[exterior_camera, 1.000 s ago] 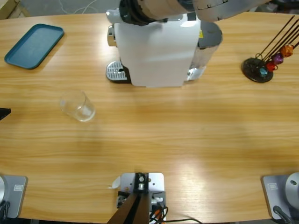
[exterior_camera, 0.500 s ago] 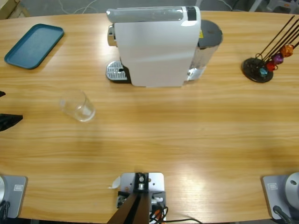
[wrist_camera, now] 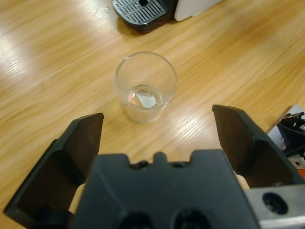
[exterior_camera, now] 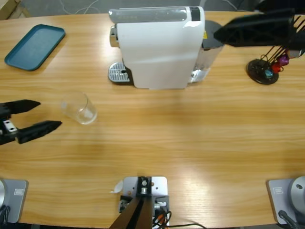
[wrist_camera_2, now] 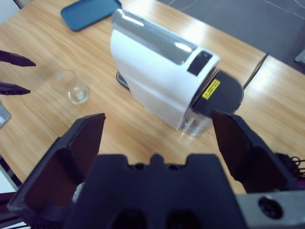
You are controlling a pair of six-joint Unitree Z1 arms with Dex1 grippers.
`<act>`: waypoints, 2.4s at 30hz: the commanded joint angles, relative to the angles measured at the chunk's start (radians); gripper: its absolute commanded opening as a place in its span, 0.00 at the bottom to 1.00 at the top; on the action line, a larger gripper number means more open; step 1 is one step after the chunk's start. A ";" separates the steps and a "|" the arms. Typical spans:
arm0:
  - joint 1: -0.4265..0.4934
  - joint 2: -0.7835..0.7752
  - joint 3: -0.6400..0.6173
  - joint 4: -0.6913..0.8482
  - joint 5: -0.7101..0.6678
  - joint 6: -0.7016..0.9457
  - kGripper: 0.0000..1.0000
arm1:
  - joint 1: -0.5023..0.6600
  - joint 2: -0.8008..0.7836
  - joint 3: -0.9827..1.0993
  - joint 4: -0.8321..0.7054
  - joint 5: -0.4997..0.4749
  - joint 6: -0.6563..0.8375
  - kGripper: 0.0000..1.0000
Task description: Pour coffee
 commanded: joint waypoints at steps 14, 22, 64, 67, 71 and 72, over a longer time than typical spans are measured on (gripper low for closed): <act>-0.045 0.497 0.184 -0.604 0.065 -0.003 1.00 | -0.005 -0.087 0.130 0.043 -0.019 0.021 1.00; -0.036 0.516 0.183 -0.631 0.080 -0.008 0.99 | -0.004 -0.090 0.142 0.044 -0.015 0.027 1.00; 0.443 0.423 -0.265 -0.037 -0.520 0.719 0.05 | -0.005 -0.150 0.125 0.081 0.011 -0.097 1.00; 0.468 0.510 -0.318 -0.022 -0.520 0.799 0.05 | -0.005 -0.167 0.125 0.103 0.011 -0.097 1.00; 0.480 0.616 -0.387 -0.022 -0.542 0.840 0.05 | -0.009 -0.172 0.124 0.109 -0.001 -0.099 1.00; 0.487 0.641 -0.405 -0.022 -0.549 0.845 0.05 | -0.009 -0.172 0.124 0.109 -0.002 -0.099 1.00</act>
